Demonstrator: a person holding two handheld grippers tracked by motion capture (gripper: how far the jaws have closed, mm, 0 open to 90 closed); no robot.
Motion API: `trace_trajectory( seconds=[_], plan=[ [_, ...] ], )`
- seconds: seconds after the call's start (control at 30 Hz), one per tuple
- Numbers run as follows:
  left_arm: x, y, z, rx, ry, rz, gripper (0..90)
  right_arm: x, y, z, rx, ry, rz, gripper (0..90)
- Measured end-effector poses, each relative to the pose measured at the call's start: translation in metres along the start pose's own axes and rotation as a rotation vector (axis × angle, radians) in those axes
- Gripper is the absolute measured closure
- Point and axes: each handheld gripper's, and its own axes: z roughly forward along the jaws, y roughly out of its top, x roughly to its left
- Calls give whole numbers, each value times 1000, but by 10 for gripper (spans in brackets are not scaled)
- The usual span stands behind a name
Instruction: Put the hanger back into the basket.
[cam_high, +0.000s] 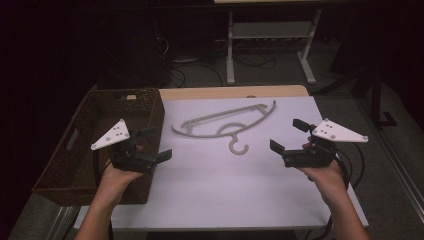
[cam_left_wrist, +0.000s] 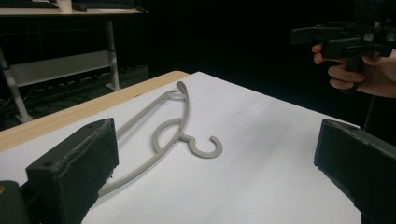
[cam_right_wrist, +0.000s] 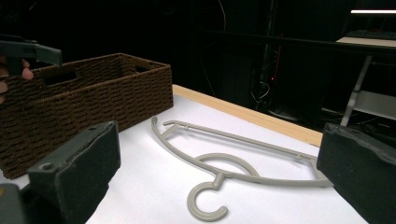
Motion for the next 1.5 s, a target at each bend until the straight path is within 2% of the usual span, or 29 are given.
trace_trajectory(
  seconds=[0.17, 0.2, 0.27, 0.37, 0.43, 0.5, 0.6, 0.63, 0.73, 0.87, 0.9, 0.93, 0.97, 1.03, 1.07, 1.13, 1.17, 1.2, 1.23, 1.3, 1.37, 1.4, 1.5],
  plan=[
    [-7, -2, 13, 38, -19, 11, 0, -1, -2, 6, 28, -4, -2, 0],
    [-11, -3, 20, 64, -24, 27, 0, -1, -4, 12, 51, -4, -5, 0],
    [-13, -5, 23, 69, -32, 26, 0, -1, -5, 18, 79, -7, -19, 0],
    [-19, -8, 33, 102, -44, 30, 0, -2, -6, 27, 101, -7, -20, 0],
    [-28, -11, 43, 135, -44, 57, 0, -2, -6, 34, 123, -4, -15, 14],
    [-30, -13, 46, 144, -53, 58, 0, -2, -5, 38, 134, -7, -13, 17],
    [-33, -21, 55, 172, -72, 53, 0, -4, -4, 55, 181, -11, -25, 67],
    [-33, -24, 58, 188, -76, 51, 0, -4, -4, 55, 181, -11, -25, 67],
    [-34, -35, 66, 217, -81, 49, 0, -6, -1, 73, 206, -13, -50, 129],
    [-34, -41, 70, 228, -79, 56, 0, -7, 1, 86, 233, -9, -42, 164],
    [-33, -42, 71, 238, -80, 64, 0, -8, 1, 90, 245, 1, -36, 191],
    [-32, -44, 71, 245, -80, 65, 0, -9, 2, 98, 245, 3, -35, 257],
    [-33, -46, 72, 246, -78, 57, 0, -9, 2, 98, 245, 3, -35, 257],
    [-33, -49, 73, 255, -78, 64, 0, -11, 3, 107, 266, 8, -23, 327],
    [-33, -49, 73, 261, -77, 68, 0, -12, 3, 116, 277, 13, -26, 409],
    [-33, -51, 74, 270, -75, 75, 0, -13, 3, 120, 290, 7, -29, 444],
    [-33, -51, 74, 270, -71, 79, 0, -15, 3, 130, 304, 8, -38, 522],
    [-33, -52, 74, 270, -69, 76, 0, -15, 3, 130, 304, 8, -38, 522],
    [-32, -53, 74, 275, -69, 73, 0, -18, 2, 139, 322, 10, -32, 601],
    [-31, -54, 74, 278, -67, 75, 0, -20, 1, 149, 339, 18, -26, 677],
    [-30, -55, 73, 278, -66, 67, 0, -21, 0, 153, 348, 24, -25, 709],
    [-29, -56, 74, 286, -68, 74, 0, -23, -2, 163, 378, 33, -15, 777],
    [-30, -57, 74, 290, -69, 69, 0, -27, -8, 177, 416, 45, -4, 874]
  ],
)
